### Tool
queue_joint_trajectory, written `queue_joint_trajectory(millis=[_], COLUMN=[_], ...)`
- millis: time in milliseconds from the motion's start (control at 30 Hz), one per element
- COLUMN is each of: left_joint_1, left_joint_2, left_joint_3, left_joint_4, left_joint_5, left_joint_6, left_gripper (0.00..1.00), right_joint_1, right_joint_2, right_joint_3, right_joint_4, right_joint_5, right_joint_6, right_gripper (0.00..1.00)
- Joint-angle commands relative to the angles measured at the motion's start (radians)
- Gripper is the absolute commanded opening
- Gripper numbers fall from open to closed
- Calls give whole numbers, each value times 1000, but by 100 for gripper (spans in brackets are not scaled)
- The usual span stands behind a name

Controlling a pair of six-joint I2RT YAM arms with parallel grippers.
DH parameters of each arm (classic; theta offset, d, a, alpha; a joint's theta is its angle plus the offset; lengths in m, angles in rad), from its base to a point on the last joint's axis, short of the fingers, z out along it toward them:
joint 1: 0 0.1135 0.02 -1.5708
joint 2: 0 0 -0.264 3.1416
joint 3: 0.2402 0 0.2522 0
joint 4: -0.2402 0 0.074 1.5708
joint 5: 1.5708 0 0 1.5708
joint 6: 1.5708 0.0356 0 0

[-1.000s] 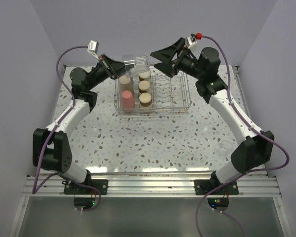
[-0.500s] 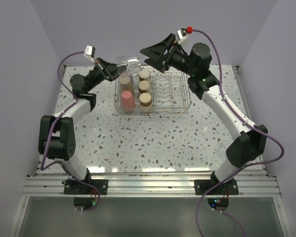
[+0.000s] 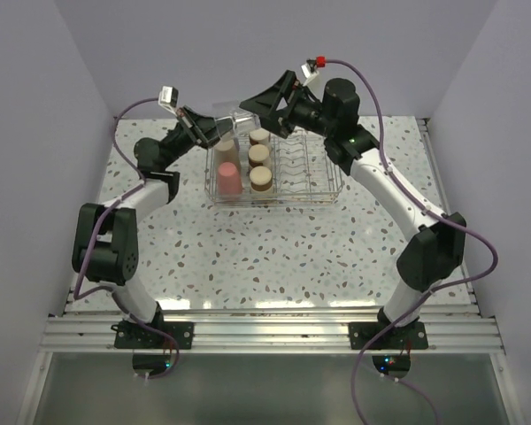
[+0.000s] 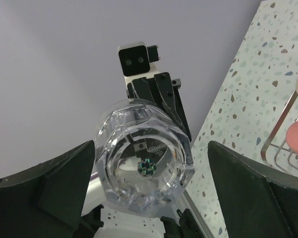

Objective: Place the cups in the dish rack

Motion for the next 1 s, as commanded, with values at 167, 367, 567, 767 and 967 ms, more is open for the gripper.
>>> queue_joint_trajectory(millis=[167, 367, 567, 767, 967], left_joint_1=[-42, -62, -122, -160, -160], left_joint_2=[73, 68, 116, 110, 67], left_joint_3=[6, -3, 35, 16, -35], left_joint_4=[431, 405, 433, 428, 408], left_joint_5=[-114, -150, -166, -166, -181], left_joint_6=[-160, -109, -105, -94, -76], left_gripper=[0, 0, 0, 0, 0], right_joint_1=[6, 0, -9, -14, -15], right_joint_2=[49, 49, 29, 9, 8], right_joint_3=[95, 113, 114, 101, 72], right_joint_4=[-33, -52, -91, -60, 18], right_joint_5=[-13, -42, -45, -28, -22], right_joint_6=[-31, -34, -43, -23, 38], right_gripper=[98, 98, 98, 97, 56])
